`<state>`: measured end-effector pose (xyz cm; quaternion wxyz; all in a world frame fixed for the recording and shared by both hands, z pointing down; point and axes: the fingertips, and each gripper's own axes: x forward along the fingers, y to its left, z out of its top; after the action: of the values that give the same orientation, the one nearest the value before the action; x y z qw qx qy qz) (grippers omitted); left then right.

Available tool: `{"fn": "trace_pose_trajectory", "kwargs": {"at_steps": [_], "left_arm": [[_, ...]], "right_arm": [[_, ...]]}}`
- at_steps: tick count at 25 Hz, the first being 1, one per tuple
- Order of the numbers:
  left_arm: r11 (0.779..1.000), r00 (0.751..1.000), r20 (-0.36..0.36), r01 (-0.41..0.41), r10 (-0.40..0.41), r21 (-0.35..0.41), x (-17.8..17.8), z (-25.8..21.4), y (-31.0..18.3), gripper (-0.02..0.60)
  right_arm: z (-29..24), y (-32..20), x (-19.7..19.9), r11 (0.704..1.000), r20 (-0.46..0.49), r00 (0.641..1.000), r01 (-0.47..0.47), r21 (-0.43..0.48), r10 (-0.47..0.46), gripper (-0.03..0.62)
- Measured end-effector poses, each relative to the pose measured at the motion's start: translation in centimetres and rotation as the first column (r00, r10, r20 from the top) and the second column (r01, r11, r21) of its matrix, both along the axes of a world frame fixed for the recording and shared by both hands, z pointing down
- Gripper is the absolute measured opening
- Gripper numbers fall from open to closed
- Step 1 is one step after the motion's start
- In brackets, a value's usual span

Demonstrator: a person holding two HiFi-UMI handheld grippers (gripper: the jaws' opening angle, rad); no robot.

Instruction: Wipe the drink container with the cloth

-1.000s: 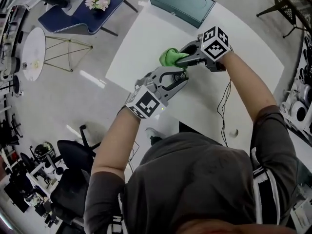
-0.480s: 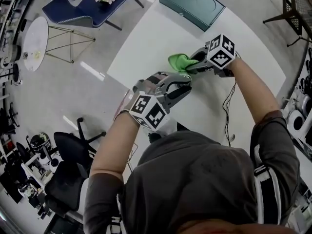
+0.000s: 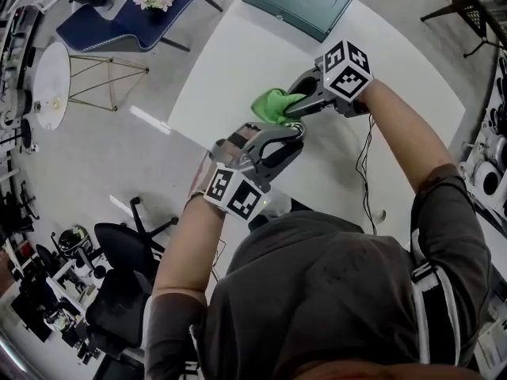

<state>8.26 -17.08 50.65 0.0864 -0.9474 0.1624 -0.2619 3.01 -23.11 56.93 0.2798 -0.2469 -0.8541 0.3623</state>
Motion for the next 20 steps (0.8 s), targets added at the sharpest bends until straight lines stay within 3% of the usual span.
{"fn": "trace_pose_trajectory", "kwargs": {"at_steps": [5,10,16,20], "left_arm": [[1.000,1.000,-0.016,0.010,-0.010,-0.007,0.1,-0.1,0.2,0.075],[0.999,0.999,-0.025,0.028,-0.029,-0.021,-0.1,0.0,0.0,0.075],[0.999,0.998,0.034,0.051,-0.051,-0.002,-1.2,-0.1,1.1,0.080],[0.997,0.997,0.017,0.069,-0.069,-0.020,-2.2,0.0,1.8,0.072]], "right_arm": [[2.5,0.4,-0.7,0.998,-0.083,0.997,-0.008,-0.055,0.004,0.081],[6.3,-0.1,0.3,0.992,-0.222,0.975,0.054,0.115,-0.027,0.080],[6.2,1.2,2.3,0.988,-0.239,0.970,0.074,0.133,-0.040,0.080],[5.8,1.3,3.6,0.990,-0.212,0.976,0.070,0.126,-0.042,0.081]]}}
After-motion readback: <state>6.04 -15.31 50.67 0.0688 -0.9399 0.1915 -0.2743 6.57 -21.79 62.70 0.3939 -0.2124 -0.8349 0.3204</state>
